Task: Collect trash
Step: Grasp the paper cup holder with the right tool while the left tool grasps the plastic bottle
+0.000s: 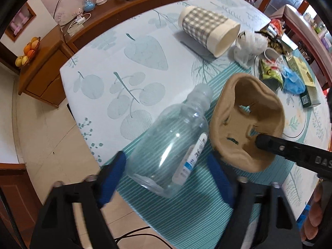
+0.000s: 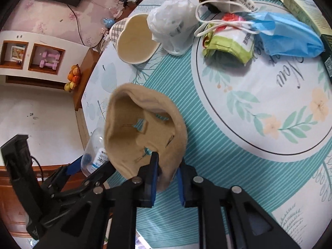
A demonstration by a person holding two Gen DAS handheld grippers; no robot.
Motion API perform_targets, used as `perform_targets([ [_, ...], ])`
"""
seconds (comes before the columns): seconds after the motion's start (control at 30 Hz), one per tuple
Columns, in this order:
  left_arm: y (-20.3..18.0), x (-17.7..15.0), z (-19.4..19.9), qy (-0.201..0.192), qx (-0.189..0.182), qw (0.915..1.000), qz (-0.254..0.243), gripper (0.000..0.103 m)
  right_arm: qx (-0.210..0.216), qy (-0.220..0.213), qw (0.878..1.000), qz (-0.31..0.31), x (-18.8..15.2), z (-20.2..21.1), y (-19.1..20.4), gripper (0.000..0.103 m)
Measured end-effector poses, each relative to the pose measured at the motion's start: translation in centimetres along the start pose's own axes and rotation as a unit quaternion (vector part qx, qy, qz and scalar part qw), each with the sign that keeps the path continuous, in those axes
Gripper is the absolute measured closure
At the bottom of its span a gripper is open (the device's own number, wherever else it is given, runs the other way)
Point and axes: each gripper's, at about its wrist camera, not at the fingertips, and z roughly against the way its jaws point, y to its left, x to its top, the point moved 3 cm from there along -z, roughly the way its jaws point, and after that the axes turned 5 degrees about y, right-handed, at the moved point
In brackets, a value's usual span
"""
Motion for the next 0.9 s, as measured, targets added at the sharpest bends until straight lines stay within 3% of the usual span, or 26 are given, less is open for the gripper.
perform_targets([
  [0.47, -2.5, -3.4, 1.1, -0.018, -0.033, 0.9988, 0.031, 0.043, -0.001, -0.007, 1.0, 0.008, -1.7, 4.1, -2.9, 0.091],
  [0.7, -4.1, -7.9, 3.6, -0.029, -0.04, 0.9969, 0.061, 0.044, 0.002, 0.001, 1.0, 0.025, -4.0, 6.2, -4.4, 0.091],
  [0.9, -7.2, -13.8, 6.5, -0.042, -0.038, 0.9945, 0.088, 0.044, 0.011, 0.009, 0.999, 0.052, -6.9, 9.2, -6.1, 0.091],
])
